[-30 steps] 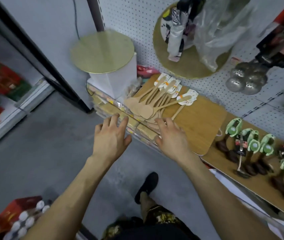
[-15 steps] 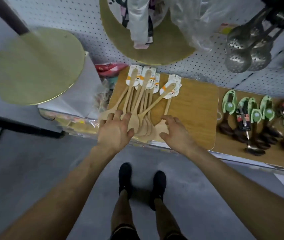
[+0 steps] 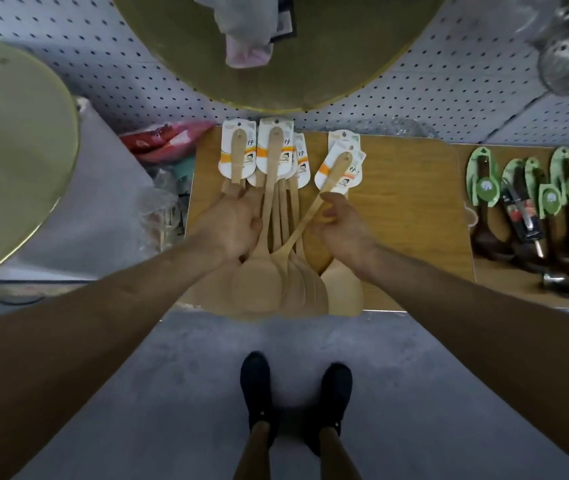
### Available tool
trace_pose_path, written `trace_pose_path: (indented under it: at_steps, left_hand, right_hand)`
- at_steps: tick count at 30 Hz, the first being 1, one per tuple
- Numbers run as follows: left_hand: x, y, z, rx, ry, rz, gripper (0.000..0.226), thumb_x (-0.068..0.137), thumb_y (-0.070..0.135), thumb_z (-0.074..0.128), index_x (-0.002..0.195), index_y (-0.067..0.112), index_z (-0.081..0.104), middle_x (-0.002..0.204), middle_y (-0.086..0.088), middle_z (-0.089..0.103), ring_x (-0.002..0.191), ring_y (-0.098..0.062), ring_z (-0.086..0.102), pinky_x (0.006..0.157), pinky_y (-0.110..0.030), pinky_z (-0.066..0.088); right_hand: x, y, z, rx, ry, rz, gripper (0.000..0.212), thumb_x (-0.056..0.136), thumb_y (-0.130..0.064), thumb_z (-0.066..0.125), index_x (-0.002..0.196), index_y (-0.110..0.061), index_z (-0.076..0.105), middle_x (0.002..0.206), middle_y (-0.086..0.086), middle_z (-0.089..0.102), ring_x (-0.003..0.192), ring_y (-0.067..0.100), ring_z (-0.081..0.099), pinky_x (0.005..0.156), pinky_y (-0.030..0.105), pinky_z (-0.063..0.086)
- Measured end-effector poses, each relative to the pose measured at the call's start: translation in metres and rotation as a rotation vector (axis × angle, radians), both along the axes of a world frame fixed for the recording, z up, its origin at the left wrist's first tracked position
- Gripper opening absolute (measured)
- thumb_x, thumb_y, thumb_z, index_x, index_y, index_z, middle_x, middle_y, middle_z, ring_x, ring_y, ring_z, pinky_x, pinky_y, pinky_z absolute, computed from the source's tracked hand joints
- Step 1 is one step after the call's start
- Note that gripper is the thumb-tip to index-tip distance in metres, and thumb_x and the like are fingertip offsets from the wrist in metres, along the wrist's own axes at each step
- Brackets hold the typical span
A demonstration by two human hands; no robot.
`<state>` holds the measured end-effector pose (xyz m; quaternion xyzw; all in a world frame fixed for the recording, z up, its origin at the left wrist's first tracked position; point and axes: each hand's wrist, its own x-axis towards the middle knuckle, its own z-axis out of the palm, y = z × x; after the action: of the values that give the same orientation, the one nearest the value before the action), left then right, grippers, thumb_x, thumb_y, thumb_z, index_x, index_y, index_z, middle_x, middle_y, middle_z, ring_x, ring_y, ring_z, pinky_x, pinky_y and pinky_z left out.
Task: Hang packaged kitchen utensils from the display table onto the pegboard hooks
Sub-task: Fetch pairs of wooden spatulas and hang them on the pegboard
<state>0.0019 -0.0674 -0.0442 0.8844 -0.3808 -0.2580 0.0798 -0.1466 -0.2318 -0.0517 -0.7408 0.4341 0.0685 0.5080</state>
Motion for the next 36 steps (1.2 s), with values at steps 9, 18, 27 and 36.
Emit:
trace_pose_path:
  at_steps: [9, 18, 27, 36]
  left_hand:
    - [0.009, -0.043, -0.042, 0.01, -0.075, -0.056, 0.069, 0.099, 0.017, 0.065, 0.162, 0.019, 0.035, 0.155, -0.015, 0.037, 0.141, -0.043, 0.04, 0.113, -0.046, 0.045]
    - [0.026, -0.05, -0.052, -0.174, 0.115, 0.17, 0.075, 0.092, -0.001, 0.064, 0.16, 0.025, 0.043, 0.145, -0.015, 0.045, 0.126, -0.037, 0.054, 0.098, -0.03, 0.043]
    - [0.035, -0.028, -0.056, -0.365, 0.484, 0.249, 0.064, 0.095, -0.002, 0.073, 0.145, 0.033, 0.057, 0.095, 0.011, 0.064, 0.093, -0.008, 0.064, 0.081, -0.024, 0.048]
    - [-0.012, 0.006, -0.021, -0.476, 0.614, 0.186, 0.057, 0.101, -0.003, 0.065, 0.137, 0.042, 0.058, 0.095, -0.003, 0.056, 0.087, -0.011, 0.061, 0.081, -0.023, 0.051]
  right_hand:
    - [0.033, -0.003, -0.054, 0.025, -0.002, -0.16, 0.068, 0.097, -0.013, 0.071, 0.157, -0.029, 0.044, 0.138, 0.009, 0.061, 0.117, 0.026, 0.065, 0.08, 0.028, 0.053]
    - [0.042, -0.014, -0.066, 0.258, -0.195, -0.526, 0.045, 0.094, 0.009, 0.062, 0.124, -0.024, 0.064, 0.105, 0.005, 0.067, 0.1, 0.026, 0.073, 0.089, 0.044, 0.066]
    - [0.015, -0.019, -0.046, 0.212, -0.235, -0.446, 0.051, 0.098, 0.013, 0.056, 0.128, -0.028, 0.056, 0.114, 0.012, 0.064, 0.098, 0.026, 0.071, 0.062, 0.028, 0.062]
    - [-0.063, 0.001, 0.004, 0.235, -0.286, -0.378, 0.069, 0.093, 0.019, 0.056, 0.137, -0.034, 0.054, 0.113, 0.019, 0.067, 0.099, 0.029, 0.074, 0.068, 0.038, 0.066]
